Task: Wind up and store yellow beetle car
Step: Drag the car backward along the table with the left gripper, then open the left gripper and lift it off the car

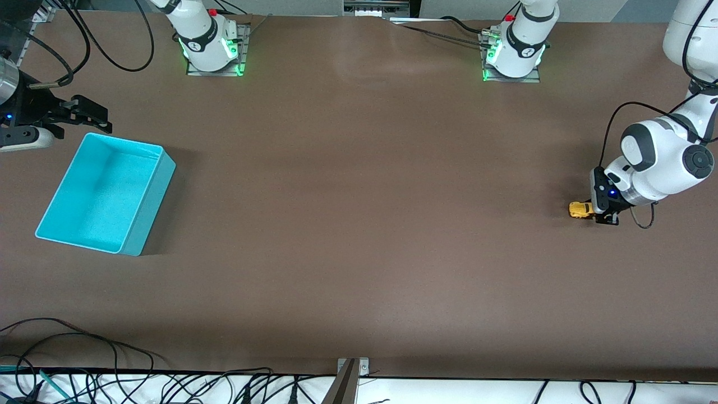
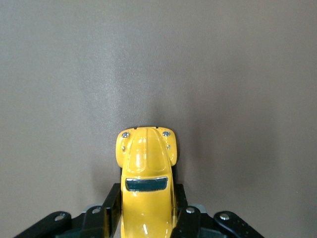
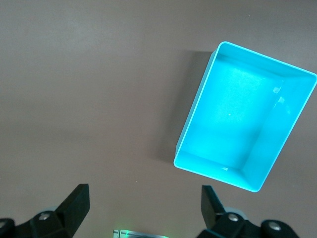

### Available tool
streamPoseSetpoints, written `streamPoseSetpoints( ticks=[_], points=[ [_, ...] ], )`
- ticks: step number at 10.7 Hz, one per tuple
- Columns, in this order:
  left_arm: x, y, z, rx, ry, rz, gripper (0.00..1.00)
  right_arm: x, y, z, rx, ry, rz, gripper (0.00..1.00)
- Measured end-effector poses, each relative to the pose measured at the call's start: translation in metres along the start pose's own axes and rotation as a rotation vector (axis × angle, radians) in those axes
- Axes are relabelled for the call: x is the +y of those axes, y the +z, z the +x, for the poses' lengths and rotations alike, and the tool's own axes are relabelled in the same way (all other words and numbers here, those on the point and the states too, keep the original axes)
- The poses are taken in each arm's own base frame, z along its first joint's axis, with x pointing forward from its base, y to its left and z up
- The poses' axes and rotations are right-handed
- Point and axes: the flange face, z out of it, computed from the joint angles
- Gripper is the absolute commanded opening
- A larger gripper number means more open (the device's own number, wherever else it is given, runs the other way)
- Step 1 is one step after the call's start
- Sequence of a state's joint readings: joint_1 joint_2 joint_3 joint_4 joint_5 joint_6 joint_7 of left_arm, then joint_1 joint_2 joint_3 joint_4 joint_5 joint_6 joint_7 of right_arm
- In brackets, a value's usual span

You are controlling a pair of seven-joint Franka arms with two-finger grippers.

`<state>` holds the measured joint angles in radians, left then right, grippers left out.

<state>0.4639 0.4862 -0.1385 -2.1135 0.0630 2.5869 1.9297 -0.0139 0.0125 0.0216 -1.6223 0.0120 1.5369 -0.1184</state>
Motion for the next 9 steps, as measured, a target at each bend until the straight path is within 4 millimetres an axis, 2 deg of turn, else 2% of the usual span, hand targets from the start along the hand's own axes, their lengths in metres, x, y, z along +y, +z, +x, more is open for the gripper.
streamPoseSetpoints(
  ticks=[1, 2, 3, 4, 7, 9],
  points=[
    [0.000, 0.000, -0.001, 0.000, -0.001, 0.000, 0.18, 0.000, 0.001, 0.001, -0.002, 0.000, 0.000, 1.00],
    [0.000, 0.000, -0.001, 0.000, -0.001, 0.001, 0.42, 0.000, 0.002, 0.001, -0.003, 0.000, 0.000, 1.00],
    [0.000, 0.000, -0.002, 0.000, -0.001, 0.001, 0.87, 0.000, 0.002, 0.001, -0.004, 0.000, 0.000, 1.00],
    [0.000, 0.000, -0.002, 0.000, -0.003, 0.002, 1.00, 0.000, 0.002, 0.001, -0.004, 0.000, 0.000, 1.00],
    [-0.004, -0.010, -0.014, -0.006, -0.018, 0.011, 1.00, 0.000, 0.002, 0.001, -0.004, 0.000, 0.000, 1.00],
    [-0.009, -0.031, -0.018, -0.009, -0.022, 0.002, 1.00, 0.000, 0.002, 0.001, -0.004, 0.000, 0.000, 1.00]
  ],
)
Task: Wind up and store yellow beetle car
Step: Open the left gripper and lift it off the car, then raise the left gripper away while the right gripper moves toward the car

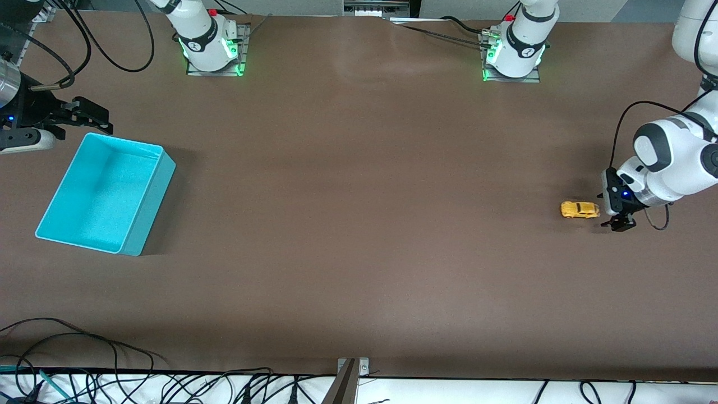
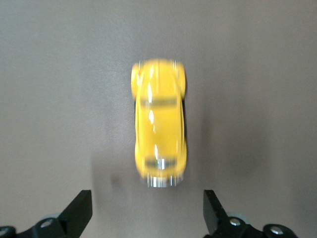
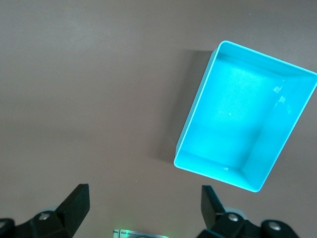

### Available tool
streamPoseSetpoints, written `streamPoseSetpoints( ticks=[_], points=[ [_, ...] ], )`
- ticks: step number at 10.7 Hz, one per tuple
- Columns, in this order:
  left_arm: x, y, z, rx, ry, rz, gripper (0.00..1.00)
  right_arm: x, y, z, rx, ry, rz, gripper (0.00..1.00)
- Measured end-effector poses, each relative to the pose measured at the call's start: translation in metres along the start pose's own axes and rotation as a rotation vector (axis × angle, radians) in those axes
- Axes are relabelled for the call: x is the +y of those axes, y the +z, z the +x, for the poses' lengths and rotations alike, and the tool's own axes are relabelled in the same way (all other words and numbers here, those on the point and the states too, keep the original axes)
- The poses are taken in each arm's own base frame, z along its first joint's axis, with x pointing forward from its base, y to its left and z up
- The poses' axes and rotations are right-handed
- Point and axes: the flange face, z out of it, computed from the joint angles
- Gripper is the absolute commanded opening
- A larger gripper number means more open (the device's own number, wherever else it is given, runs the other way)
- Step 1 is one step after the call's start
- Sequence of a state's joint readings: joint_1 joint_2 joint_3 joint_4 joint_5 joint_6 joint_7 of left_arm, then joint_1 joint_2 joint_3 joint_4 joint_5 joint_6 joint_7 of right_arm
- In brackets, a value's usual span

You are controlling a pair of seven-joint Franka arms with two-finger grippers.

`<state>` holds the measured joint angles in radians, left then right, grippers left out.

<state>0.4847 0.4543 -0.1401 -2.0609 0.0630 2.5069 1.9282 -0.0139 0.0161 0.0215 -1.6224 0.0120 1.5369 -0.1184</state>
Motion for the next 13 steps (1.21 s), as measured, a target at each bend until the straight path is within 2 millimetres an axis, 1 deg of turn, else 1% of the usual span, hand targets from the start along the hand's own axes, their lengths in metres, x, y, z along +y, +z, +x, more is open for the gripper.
streamPoseSetpoints(
  ticks=[3, 5, 9, 13],
  points=[
    [-0.017, -0.048, 0.011, 0.019, -0.024, -0.063, 1.00, 0.000, 0.000, 0.000, 0.000, 0.000, 0.000, 1.00],
    [-0.029, -0.073, 0.017, 0.029, -0.076, -0.099, 1.00, 0.000, 0.000, 0.000, 0.000, 0.000, 0.000, 1.00],
    [-0.039, -0.098, 0.030, 0.038, -0.199, -0.175, 1.00, 0.000, 0.000, 0.000, 0.000, 0.000, 0.000, 1.00],
    [-0.046, -0.130, 0.064, 0.014, -0.275, -0.207, 1.00, 0.000, 0.000, 0.000, 0.000, 0.000, 0.000, 1.00]
  ],
)
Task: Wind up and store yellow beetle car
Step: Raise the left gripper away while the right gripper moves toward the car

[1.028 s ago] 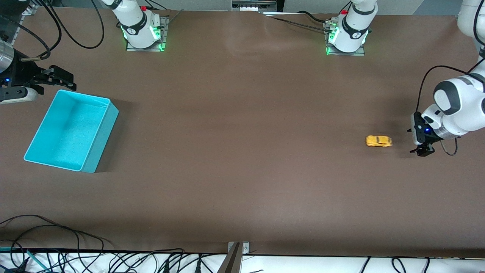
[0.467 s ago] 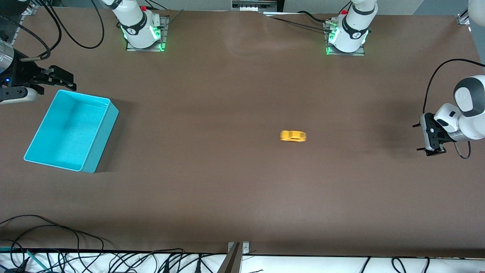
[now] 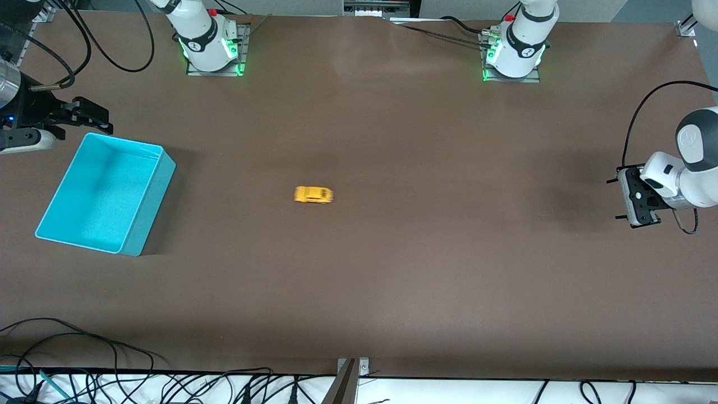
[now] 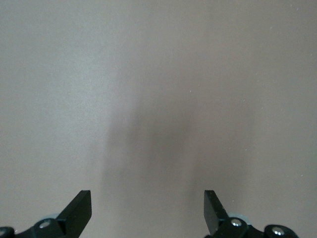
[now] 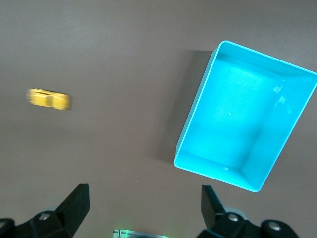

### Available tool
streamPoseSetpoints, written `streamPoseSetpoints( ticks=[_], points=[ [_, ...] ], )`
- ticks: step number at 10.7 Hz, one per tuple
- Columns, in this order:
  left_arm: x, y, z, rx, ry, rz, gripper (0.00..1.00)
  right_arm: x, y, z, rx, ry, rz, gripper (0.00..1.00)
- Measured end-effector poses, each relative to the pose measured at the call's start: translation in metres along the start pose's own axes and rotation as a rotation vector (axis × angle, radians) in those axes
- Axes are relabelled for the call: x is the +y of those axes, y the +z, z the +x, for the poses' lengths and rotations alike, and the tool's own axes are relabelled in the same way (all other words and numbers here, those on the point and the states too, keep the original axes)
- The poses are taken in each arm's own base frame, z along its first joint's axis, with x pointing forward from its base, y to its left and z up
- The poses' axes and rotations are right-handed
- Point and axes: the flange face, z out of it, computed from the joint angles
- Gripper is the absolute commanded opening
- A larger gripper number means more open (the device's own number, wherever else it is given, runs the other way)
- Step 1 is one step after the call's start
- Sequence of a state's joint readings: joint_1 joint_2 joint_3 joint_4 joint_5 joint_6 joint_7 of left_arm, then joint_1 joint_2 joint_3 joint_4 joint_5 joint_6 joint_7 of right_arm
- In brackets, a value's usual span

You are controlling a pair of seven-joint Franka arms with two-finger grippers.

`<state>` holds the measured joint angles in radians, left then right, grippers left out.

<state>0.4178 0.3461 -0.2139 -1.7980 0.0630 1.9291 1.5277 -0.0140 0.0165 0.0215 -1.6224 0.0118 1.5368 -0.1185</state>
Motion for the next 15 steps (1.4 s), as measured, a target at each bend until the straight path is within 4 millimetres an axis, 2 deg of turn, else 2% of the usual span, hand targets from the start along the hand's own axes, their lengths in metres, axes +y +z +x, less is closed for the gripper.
streamPoseSetpoints(
  ticks=[5, 10, 12, 15],
  points=[
    [0.010, -0.047, 0.044, -0.050, -0.095, -0.058, 1.00, 0.000, 0.000, 0.000, 0.000, 0.000, 0.000, 1.00],
    [0.039, -0.080, 0.120, -0.101, -0.249, -0.042, 1.00, -0.004, 0.000, 0.001, 0.000, -0.008, -0.001, 1.00],
    [0.056, -0.107, 0.149, -0.110, -0.358, 0.000, 1.00, -0.010, 0.002, 0.003, -0.003, -0.018, -0.001, 1.00],
    [0.083, -0.165, 0.185, -0.103, -0.556, 0.064, 1.00, -0.011, 0.003, 0.003, -0.004, -0.021, -0.001, 1.00]
  ],
)
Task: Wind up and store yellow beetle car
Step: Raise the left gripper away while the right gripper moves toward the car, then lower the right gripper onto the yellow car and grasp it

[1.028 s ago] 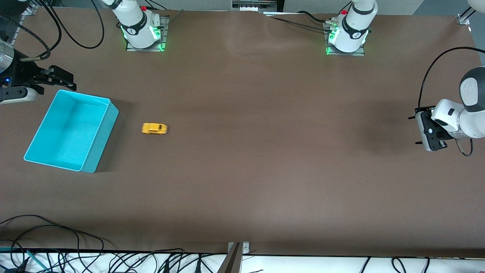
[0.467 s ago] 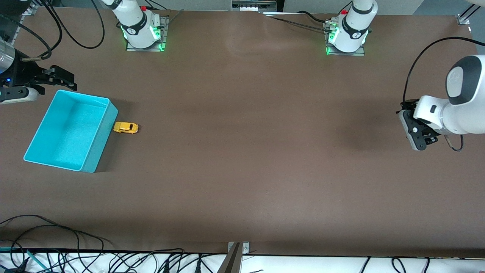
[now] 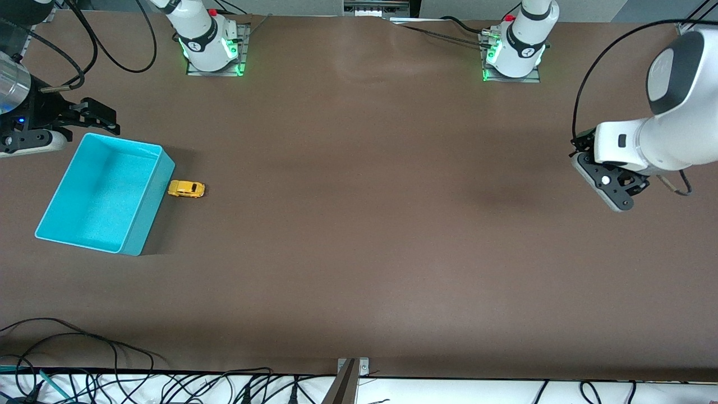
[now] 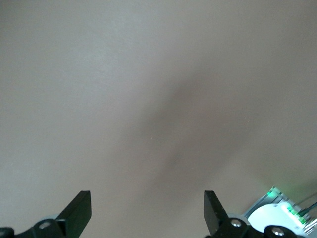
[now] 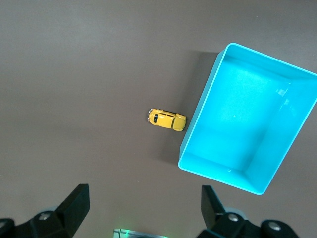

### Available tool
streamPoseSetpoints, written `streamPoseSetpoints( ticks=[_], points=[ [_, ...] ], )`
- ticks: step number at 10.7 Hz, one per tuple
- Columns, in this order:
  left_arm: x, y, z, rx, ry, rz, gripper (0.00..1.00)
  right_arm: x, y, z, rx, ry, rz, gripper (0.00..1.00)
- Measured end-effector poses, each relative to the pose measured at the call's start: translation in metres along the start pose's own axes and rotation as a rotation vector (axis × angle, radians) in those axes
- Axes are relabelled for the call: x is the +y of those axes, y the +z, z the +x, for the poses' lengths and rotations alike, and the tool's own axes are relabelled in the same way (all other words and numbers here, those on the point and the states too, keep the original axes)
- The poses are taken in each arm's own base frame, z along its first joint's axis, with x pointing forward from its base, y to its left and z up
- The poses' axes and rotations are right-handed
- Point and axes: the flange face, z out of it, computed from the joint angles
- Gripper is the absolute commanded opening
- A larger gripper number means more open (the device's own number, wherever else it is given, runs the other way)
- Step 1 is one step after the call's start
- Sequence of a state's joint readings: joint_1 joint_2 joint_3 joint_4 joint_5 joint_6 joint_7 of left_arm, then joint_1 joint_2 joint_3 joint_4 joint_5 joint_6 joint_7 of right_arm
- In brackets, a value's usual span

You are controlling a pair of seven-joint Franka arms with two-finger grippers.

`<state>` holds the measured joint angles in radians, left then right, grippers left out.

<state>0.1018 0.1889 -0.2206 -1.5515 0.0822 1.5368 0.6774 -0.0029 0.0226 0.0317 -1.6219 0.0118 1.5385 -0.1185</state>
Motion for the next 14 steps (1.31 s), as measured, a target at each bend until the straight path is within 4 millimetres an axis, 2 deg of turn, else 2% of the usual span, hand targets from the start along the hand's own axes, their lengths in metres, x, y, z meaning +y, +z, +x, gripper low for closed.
streamPoseSetpoints(
  ticks=[2, 3, 5, 8, 10, 14],
  points=[
    [0.027, -0.037, 0.001, 0.040, -0.170, 0.046, 1.00, 0.000, 0.003, 0.003, -0.001, -0.006, 0.002, 1.00],
    [0.033, -0.051, -0.004, 0.072, -0.236, 0.069, 1.00, -0.002, 0.008, 0.008, 0.001, -0.022, 0.003, 1.00],
    [0.026, -0.074, -0.019, 0.169, -0.324, 0.130, 1.00, -0.008, 0.024, 0.019, -0.018, -0.089, 0.008, 1.00],
    [0.024, -0.096, -0.049, 0.242, -0.516, 0.141, 1.00, -0.006, 0.048, 0.038, 0.004, -0.147, 0.010, 1.00],
    [0.030, -0.095, -0.051, 0.222, -0.549, 0.119, 1.00, -0.003, 0.081, 0.045, 0.018, -0.222, 0.007, 1.00],
    [0.039, -0.086, -0.048, 0.160, -0.542, 0.083, 1.00, -0.006, 0.165, 0.041, -0.003, -0.405, 0.011, 1.00]
  ],
)
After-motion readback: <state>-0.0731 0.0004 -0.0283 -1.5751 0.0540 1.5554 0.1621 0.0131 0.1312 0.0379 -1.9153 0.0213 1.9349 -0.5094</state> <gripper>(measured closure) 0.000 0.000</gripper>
